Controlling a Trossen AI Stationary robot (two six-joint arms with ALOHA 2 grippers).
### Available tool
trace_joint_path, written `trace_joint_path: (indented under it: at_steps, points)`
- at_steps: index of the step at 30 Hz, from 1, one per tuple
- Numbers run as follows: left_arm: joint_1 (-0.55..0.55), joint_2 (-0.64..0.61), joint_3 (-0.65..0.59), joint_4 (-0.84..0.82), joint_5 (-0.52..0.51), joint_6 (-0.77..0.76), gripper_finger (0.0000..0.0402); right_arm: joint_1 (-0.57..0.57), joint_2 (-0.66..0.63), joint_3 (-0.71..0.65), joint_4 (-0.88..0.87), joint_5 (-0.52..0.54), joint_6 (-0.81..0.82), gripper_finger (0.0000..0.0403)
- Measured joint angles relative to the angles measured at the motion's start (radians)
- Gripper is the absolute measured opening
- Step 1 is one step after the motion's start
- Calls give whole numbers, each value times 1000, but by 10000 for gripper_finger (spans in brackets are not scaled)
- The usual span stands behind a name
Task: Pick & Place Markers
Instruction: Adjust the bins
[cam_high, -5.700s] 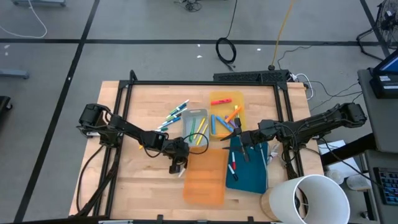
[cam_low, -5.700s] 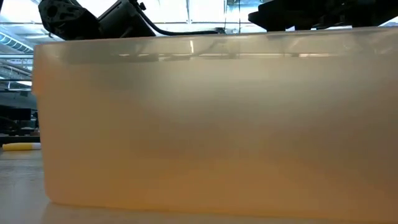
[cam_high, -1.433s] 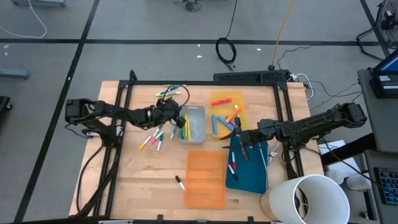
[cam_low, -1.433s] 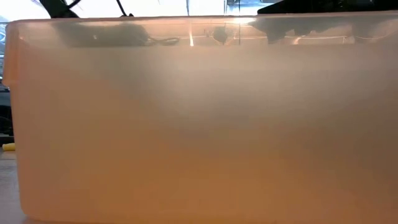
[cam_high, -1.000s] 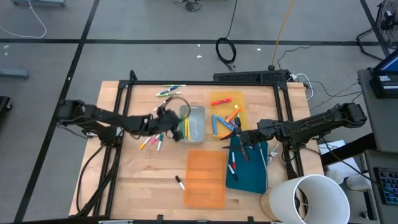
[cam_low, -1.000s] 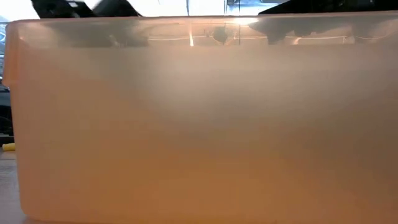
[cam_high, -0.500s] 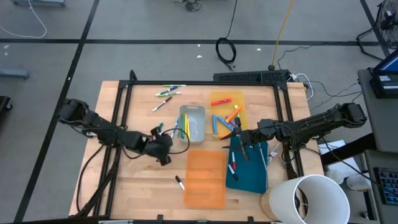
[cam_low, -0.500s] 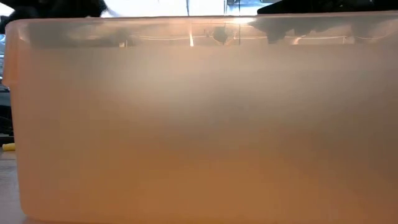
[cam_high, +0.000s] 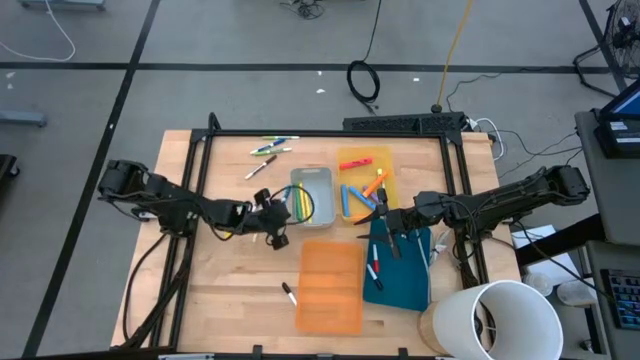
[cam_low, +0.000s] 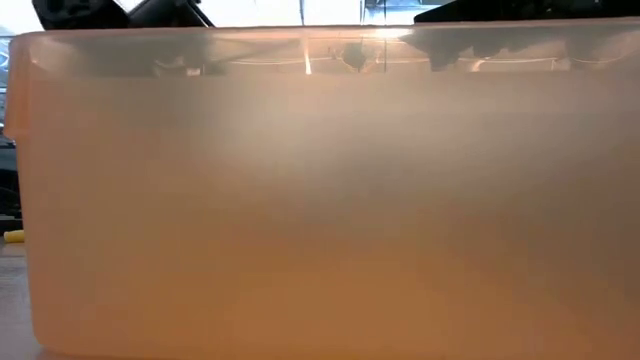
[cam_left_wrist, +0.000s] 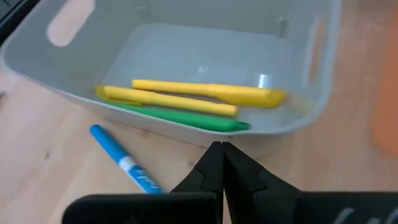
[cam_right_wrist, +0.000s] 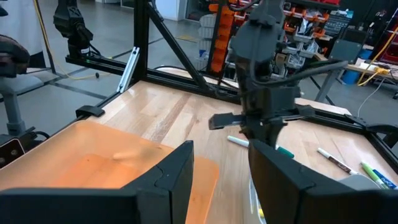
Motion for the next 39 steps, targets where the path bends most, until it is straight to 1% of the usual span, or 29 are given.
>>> trace_joint_path:
  at_steps: [12,13,16,17,18,22,25,29,32,34,36,38,39]
  points:
    - [145,0,0,-9,14,54,7,0,0,0,0,0,0,141]
    - [160,0,0,-4,44,56,6,0,0,0,0,0,0,141]
    - [204,0,0,29,208,65,3,0,0,0,0,0,0,141]
    - [212,0,0,44,238,65,3,0,0,0,0,0,0,141]
    - [216,2,0,58,240,65,4,0,0,0,0,0,0,141]
    - [231,35,-1,123,234,91,3,0,0,0,0,0,-2,141]
    - [250,73,1,207,231,110,5,0,0,0,1,0,-2,141]
    - [293,119,1,237,230,132,3,0,0,0,1,0,-2,141]
    - [324,142,0,218,230,127,9,0,0,0,0,0,-2,141]
    - [332,137,0,165,209,124,5,0,0,0,0,0,-2,141]
    - [311,101,0,117,153,126,3,0,0,0,0,0,-2,141]
    - [271,36,3,68,89,137,3,0,0,0,0,0,-3,141]
    - [247,2,11,35,75,137,2,0,0,0,0,0,-8,141]
